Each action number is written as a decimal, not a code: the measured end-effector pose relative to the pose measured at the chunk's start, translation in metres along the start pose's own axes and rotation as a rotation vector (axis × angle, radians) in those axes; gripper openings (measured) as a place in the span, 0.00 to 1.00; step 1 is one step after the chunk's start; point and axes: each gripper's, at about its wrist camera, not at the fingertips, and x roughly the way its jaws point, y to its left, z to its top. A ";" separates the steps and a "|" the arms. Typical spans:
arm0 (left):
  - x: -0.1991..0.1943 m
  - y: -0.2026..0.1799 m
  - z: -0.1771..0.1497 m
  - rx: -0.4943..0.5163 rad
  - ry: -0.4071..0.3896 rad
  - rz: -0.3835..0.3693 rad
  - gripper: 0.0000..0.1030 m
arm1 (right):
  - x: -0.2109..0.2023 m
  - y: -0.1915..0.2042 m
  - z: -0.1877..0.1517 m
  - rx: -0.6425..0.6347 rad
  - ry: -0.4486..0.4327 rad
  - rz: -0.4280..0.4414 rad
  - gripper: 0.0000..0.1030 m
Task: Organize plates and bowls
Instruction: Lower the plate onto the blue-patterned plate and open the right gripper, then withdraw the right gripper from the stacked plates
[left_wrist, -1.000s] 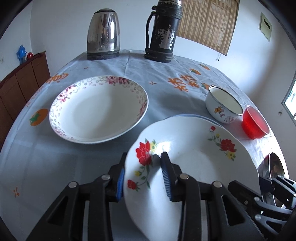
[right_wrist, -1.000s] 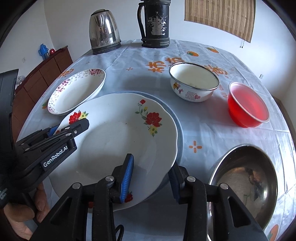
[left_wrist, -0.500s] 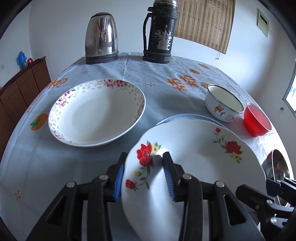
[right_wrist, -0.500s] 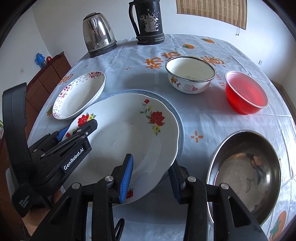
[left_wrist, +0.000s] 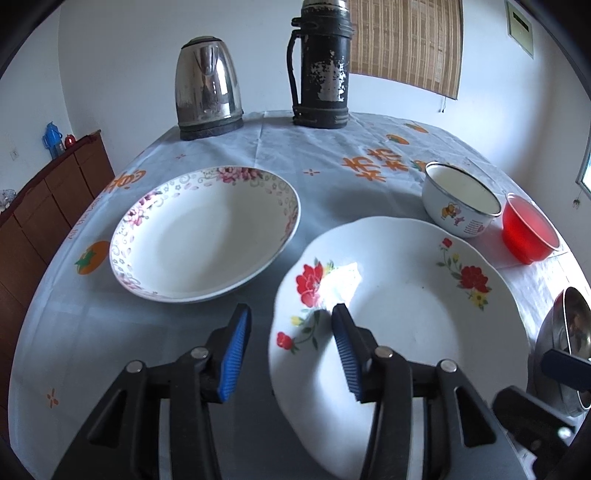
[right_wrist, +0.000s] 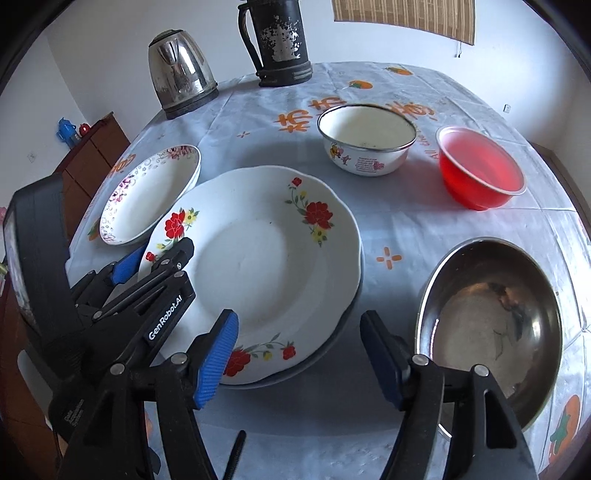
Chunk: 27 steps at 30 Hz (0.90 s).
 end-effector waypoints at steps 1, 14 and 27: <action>-0.002 0.000 0.000 0.002 -0.010 0.010 0.46 | -0.005 0.000 -0.002 -0.002 -0.017 -0.004 0.68; -0.037 0.018 -0.002 -0.040 -0.215 0.167 0.74 | -0.045 -0.004 -0.023 0.029 -0.267 0.002 0.69; -0.063 0.032 -0.033 -0.106 -0.219 0.220 0.90 | -0.047 0.001 -0.040 -0.007 -0.307 -0.001 0.69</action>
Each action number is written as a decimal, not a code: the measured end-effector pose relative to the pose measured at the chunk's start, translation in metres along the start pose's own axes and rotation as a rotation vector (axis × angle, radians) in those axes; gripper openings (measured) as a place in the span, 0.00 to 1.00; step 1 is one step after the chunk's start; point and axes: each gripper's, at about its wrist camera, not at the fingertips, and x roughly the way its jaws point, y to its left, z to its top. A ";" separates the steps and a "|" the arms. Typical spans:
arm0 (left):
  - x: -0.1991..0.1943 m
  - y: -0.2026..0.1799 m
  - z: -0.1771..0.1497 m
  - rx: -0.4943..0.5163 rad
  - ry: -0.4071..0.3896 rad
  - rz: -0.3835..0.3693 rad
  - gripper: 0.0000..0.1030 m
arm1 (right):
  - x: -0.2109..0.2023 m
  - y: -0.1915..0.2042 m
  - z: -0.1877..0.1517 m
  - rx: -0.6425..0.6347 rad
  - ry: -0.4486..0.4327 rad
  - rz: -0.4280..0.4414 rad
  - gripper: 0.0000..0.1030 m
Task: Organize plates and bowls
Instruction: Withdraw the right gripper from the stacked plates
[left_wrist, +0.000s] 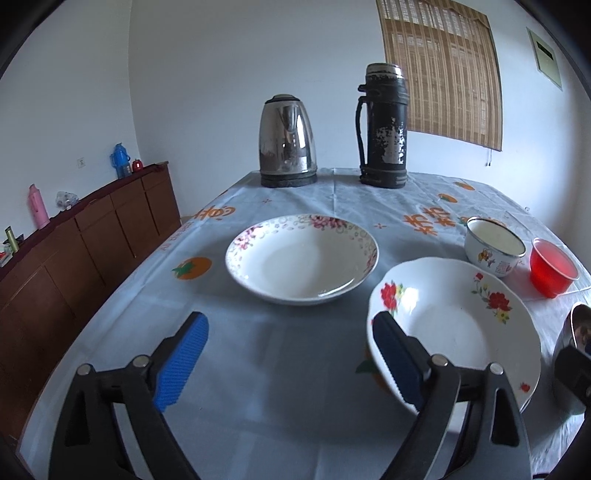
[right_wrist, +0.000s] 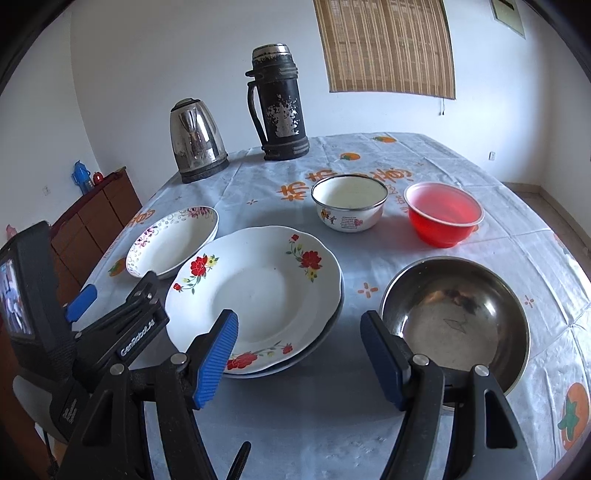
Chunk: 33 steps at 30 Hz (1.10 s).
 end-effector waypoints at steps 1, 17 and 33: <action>-0.002 0.001 -0.002 0.004 0.006 0.008 0.90 | 0.000 0.001 0.000 -0.009 -0.005 0.000 0.69; -0.028 0.034 -0.021 -0.055 0.081 0.050 0.92 | -0.005 0.011 -0.011 -0.041 -0.017 0.063 0.69; -0.026 0.045 -0.026 -0.070 0.142 0.082 0.92 | 0.001 0.018 -0.015 -0.038 0.028 0.146 0.69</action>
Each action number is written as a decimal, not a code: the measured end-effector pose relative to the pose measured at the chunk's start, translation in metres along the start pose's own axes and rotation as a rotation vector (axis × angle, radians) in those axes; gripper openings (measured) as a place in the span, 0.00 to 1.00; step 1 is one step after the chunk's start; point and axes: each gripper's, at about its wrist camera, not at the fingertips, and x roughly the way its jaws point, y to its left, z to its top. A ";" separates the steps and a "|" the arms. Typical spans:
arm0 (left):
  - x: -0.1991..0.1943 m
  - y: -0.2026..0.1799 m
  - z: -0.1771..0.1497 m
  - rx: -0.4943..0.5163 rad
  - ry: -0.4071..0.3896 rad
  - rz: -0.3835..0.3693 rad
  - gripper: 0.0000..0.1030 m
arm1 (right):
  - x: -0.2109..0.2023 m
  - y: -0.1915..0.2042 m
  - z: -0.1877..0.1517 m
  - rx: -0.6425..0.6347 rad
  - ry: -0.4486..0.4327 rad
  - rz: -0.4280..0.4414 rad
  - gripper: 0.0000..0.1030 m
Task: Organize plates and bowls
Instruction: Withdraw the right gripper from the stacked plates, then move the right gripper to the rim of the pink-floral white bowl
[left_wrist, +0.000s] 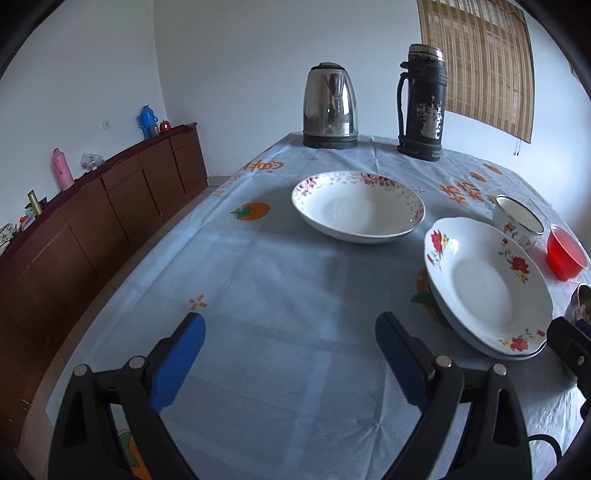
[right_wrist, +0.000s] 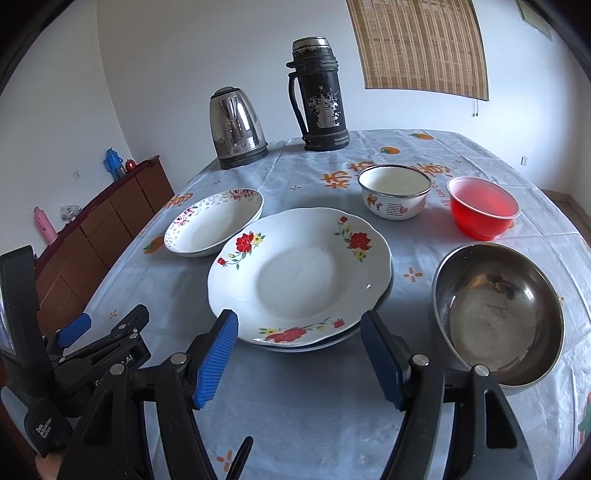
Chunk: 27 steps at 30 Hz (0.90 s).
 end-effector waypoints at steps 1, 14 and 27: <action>-0.001 0.000 0.000 0.001 0.001 0.002 0.92 | 0.000 0.001 0.000 -0.001 0.000 0.003 0.69; 0.005 0.022 0.007 -0.039 0.034 -0.019 0.92 | 0.004 0.020 0.011 -0.059 0.011 0.069 0.69; 0.020 0.037 0.028 -0.059 0.033 0.020 0.92 | 0.016 0.028 0.049 -0.078 -0.036 0.067 0.69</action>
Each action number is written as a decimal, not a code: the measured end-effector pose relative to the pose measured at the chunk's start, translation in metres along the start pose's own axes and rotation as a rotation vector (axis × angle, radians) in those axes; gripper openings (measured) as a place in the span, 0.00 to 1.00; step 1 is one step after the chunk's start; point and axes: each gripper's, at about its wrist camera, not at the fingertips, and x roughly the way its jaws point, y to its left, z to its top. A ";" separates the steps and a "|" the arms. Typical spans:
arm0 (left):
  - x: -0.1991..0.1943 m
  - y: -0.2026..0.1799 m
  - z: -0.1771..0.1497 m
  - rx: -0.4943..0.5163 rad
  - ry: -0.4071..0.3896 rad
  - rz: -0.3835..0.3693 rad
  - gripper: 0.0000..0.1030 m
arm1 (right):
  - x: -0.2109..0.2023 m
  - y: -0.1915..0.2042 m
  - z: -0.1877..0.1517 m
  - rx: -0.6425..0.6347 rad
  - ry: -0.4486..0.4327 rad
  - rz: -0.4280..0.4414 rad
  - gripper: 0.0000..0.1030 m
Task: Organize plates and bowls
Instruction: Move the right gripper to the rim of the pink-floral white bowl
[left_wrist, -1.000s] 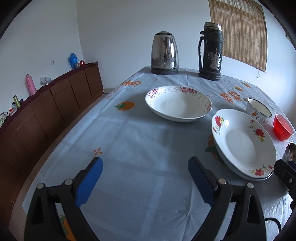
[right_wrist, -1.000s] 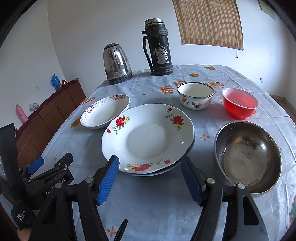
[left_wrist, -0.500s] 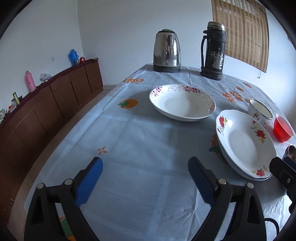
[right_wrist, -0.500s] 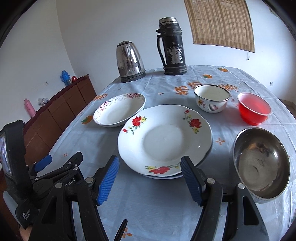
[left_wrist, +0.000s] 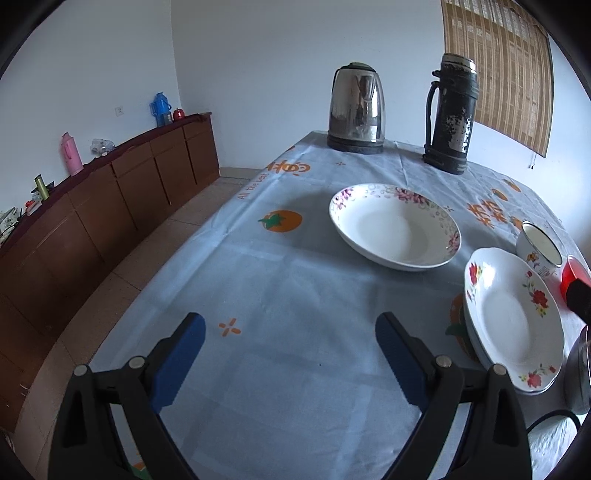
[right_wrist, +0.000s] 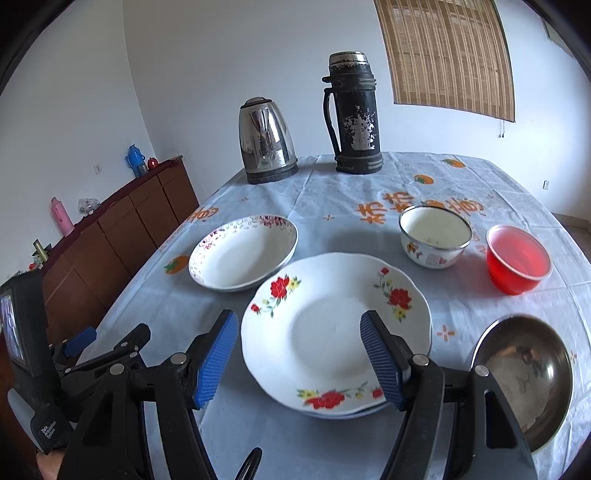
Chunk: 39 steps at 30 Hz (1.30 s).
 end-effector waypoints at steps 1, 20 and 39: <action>0.002 -0.001 0.002 0.003 0.002 0.000 0.92 | 0.002 0.001 0.003 -0.003 -0.002 0.006 0.69; 0.060 -0.004 0.066 -0.008 0.033 0.004 0.92 | 0.073 -0.011 0.062 0.073 0.064 -0.005 0.68; 0.128 -0.012 0.117 -0.097 0.185 0.022 0.92 | 0.173 -0.035 0.105 0.240 0.332 0.037 0.50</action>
